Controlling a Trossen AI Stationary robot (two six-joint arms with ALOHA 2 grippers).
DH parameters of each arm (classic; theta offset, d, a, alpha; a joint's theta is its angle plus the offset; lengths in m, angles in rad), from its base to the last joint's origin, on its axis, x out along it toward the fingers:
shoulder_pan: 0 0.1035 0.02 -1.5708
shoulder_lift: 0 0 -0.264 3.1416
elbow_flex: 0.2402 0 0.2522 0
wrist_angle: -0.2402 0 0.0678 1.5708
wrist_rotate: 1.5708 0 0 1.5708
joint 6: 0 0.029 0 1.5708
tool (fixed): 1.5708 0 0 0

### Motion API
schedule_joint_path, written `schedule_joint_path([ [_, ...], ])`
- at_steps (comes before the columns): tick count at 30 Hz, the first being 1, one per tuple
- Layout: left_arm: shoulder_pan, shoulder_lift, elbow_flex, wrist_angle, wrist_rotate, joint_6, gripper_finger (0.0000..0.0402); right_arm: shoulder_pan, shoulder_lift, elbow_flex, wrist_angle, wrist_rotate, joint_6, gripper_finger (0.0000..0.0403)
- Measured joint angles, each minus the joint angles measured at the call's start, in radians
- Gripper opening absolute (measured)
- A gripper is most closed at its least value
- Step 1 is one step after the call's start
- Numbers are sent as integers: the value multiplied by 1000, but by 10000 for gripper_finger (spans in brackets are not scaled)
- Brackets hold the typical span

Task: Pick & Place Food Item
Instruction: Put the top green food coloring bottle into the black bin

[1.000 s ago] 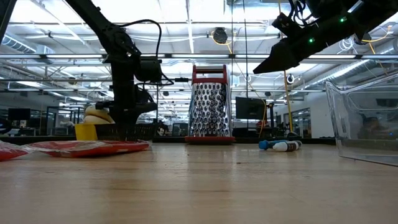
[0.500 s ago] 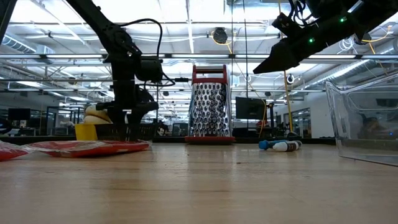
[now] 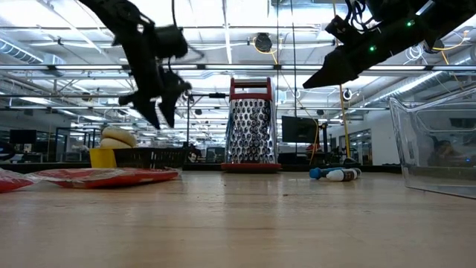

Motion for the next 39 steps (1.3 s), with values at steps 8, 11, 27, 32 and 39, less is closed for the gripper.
schedule_joint_path([
  [8, -161, -104, 1, 298, 63, 108, 191, -51, 0, 0, -215, -280, 109, 160],
  [11, -221, -101, 1, 449, 120, 183, 191, -88, 14, 0, -259, -330, 140, 160],
  [27, -359, -85, 2, 632, 141, 394, 191, -286, 102, -1, -556, -339, 194, 160],
  [32, -359, -85, 2, 631, 103, 404, 191, -312, 102, -1, -564, -466, 299, 160],
  [39, -359, -85, 2, 631, 85, 417, 191, -302, 109, -1, -512, -575, 498, 160],
])
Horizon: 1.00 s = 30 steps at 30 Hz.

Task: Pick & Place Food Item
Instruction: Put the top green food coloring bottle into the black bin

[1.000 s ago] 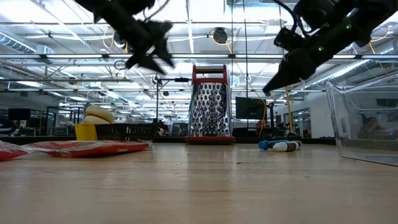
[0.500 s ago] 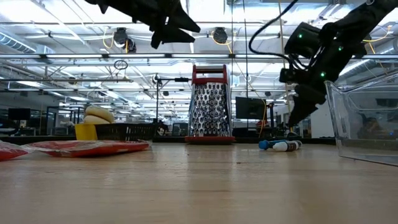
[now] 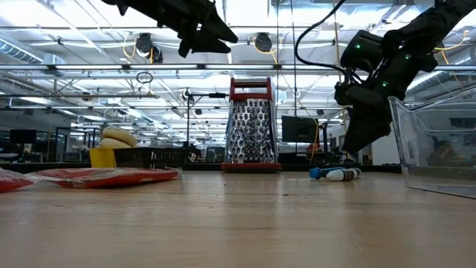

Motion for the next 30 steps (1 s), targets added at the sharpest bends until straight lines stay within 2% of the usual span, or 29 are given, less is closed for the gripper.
schedule_joint_path([
  [4, 1, 0, 0, 0, 0, 3, 191, 1, 48, 0, 31, -7, 20, 160],
  [8, 1, 0, 0, -9, 0, 2, 191, 1, 117, 2, 34, -80, 8, 160],
  [12, 1, 0, 0, -16, -1, 2, 191, 2, 129, 3, -6, -105, 2, 160],
  [22, 1, 0, 0, -18, -20, 1, 191, 2, 44, 1, -171, -103, -18, 160],
  [30, 1, 0, 0, -21, -51, 1, 191, 59, -63, 1, -309, -102, -129, 160],
])
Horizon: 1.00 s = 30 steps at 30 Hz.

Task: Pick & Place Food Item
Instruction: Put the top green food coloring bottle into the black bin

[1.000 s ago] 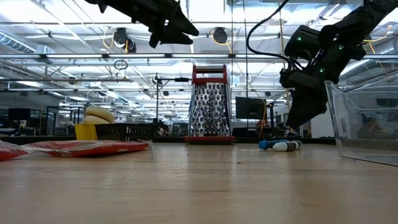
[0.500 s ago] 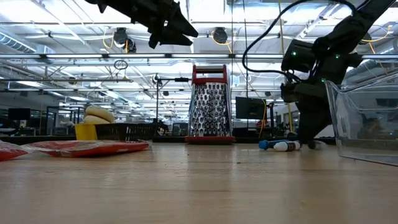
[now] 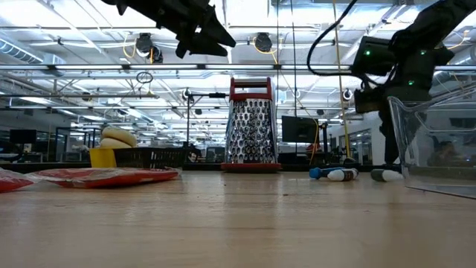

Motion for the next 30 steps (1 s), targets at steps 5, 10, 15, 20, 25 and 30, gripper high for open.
schedule_joint_path([
  [5, 0, 0, 0, -1, 0, 0, 191, 74, -10, 0, 37, -1, -57, 160],
  [10, 0, 0, 0, -1, 0, 0, 191, 153, 11, 0, 131, 2, -210, 160],
  [15, 0, 12, -1, -8, 0, -2, 191, 221, 55, 0, 208, 36, -439, 160],
  [20, 0, 37, -2, -32, 1, -4, 191, 237, 117, 0, 223, 56, -548, 160],
  [25, -1, 47, -1, -22, 1, -7, 191, 236, 166, 0, 210, 57, -590, 160],
  [30, -1, 47, -1, -9, 1, -6, 191, 236, 198, 0, 219, 58, -628, 159],
])
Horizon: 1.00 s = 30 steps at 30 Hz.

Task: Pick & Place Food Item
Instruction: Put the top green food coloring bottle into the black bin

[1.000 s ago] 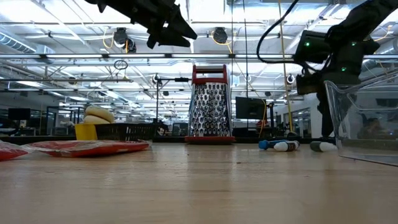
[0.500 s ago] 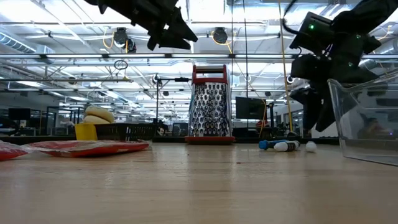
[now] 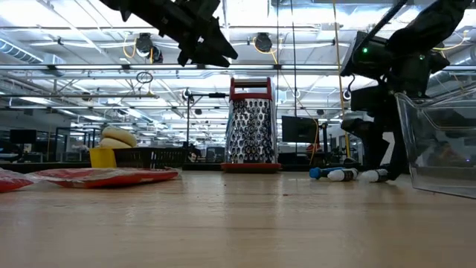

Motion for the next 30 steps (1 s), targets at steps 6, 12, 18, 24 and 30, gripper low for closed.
schedule_joint_path([
  [6, 0, 0, 0, 10, 0, 0, 191, 0, 20, 0, 32, 1, -1, 146],
  [12, 0, 0, 0, 24, 0, 0, 191, 0, 18, 0, 46, 46, 19, 111],
  [18, 0, 0, 0, 38, 0, 0, 191, -1, 18, 0, 53, 109, 59, 56],
  [24, 0, 0, 0, 38, 0, -9, 191, 0, -1, 0, 55, 146, 86, 40],
  [30, 0, 0, 0, 39, 3, -21, 191, 0, -121, 0, 63, 209, 86, 46],
])
